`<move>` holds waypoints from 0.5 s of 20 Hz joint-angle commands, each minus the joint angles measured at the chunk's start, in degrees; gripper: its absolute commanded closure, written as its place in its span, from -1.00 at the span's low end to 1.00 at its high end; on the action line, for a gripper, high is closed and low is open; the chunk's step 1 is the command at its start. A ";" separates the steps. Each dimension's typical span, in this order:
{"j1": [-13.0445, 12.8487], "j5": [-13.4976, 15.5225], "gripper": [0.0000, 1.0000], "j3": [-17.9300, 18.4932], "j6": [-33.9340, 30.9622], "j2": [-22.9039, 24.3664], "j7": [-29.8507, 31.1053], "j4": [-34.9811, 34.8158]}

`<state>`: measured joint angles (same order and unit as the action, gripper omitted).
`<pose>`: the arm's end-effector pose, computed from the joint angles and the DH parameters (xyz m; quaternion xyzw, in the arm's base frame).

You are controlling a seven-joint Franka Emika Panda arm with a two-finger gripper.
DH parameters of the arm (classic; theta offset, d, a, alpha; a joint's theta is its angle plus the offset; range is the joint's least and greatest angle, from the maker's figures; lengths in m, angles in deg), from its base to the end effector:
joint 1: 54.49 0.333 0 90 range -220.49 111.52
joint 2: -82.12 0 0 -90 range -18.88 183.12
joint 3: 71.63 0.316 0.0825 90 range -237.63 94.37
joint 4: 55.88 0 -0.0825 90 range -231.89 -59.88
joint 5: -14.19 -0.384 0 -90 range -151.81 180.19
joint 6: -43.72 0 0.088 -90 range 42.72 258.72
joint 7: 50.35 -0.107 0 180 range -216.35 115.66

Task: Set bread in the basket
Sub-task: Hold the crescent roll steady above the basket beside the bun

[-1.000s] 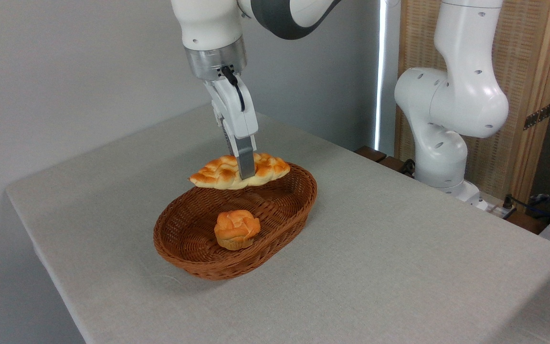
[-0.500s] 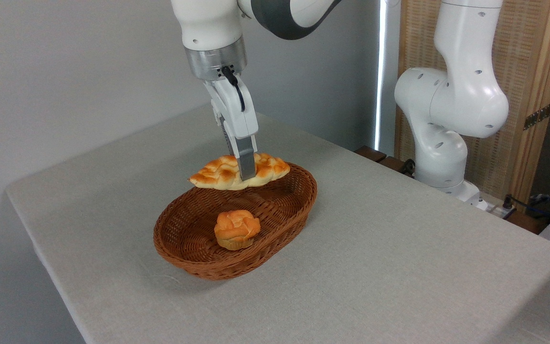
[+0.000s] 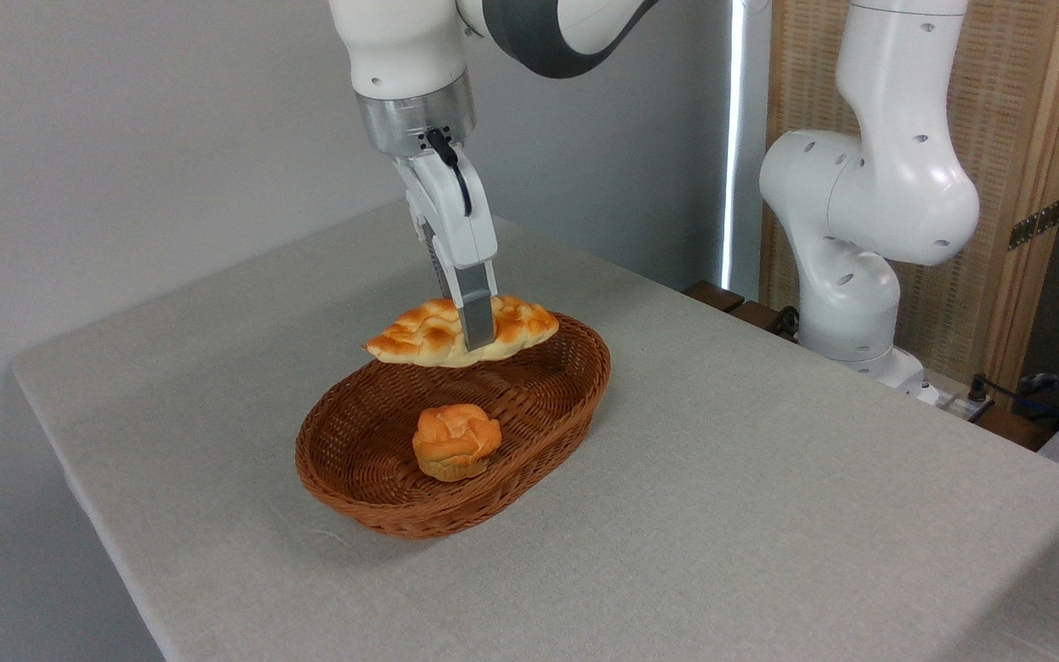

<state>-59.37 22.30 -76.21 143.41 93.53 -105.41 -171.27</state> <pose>0.4819 -0.0957 0.5334 0.8517 -0.5191 -0.0108 0.0711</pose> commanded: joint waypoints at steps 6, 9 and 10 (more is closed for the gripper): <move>0.05 0.33 -0.49 -0.07 0.94 0.64 0.57 -0.54; 0.05 0.33 -0.59 -0.07 0.94 0.64 0.48 -0.54; 0.05 0.33 -0.62 -0.07 0.86 0.64 0.48 -0.54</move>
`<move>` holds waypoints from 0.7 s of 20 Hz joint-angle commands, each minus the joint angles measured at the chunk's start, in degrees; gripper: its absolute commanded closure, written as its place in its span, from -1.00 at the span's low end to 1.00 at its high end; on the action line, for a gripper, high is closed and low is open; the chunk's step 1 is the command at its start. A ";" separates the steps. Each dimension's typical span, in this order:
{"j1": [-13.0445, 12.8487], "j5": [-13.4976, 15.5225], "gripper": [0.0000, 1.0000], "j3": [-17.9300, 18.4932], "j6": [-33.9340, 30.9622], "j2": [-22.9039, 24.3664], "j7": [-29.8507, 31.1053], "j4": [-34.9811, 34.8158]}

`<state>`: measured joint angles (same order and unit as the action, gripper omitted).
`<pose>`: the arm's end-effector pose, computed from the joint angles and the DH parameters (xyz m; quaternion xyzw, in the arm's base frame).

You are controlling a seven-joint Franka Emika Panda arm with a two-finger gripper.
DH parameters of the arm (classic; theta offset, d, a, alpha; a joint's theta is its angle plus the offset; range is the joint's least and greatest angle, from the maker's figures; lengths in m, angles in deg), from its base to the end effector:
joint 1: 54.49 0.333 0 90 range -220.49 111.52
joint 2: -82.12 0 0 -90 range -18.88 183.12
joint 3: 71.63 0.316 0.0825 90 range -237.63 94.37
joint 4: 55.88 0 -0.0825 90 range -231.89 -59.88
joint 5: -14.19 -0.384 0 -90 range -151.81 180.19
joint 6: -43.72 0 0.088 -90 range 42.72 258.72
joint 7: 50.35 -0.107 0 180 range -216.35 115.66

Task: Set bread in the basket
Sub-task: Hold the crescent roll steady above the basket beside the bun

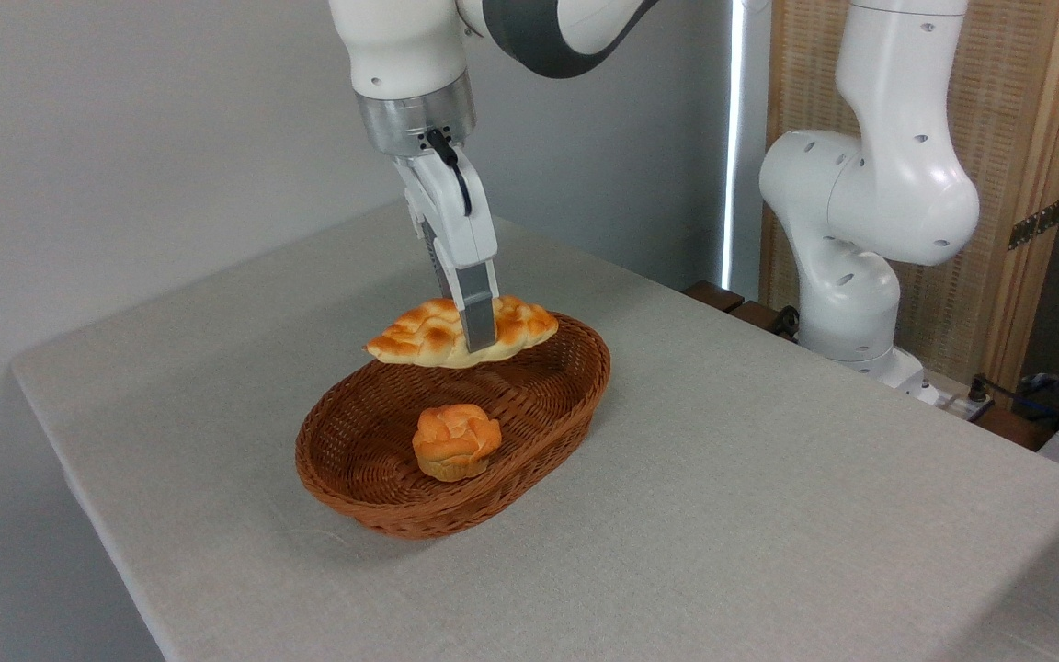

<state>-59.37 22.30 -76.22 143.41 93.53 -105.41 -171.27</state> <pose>0.4818 -0.0958 0.5334 0.8516 -0.5192 -0.0108 0.0711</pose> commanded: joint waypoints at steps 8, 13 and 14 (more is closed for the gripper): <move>0.05 0.33 -0.79 -0.06 0.94 0.64 0.48 -0.54; 0.05 0.33 -0.95 -0.06 0.85 0.64 0.48 -0.54; 0.05 0.24 -0.99 -0.06 0.94 0.64 0.48 -0.54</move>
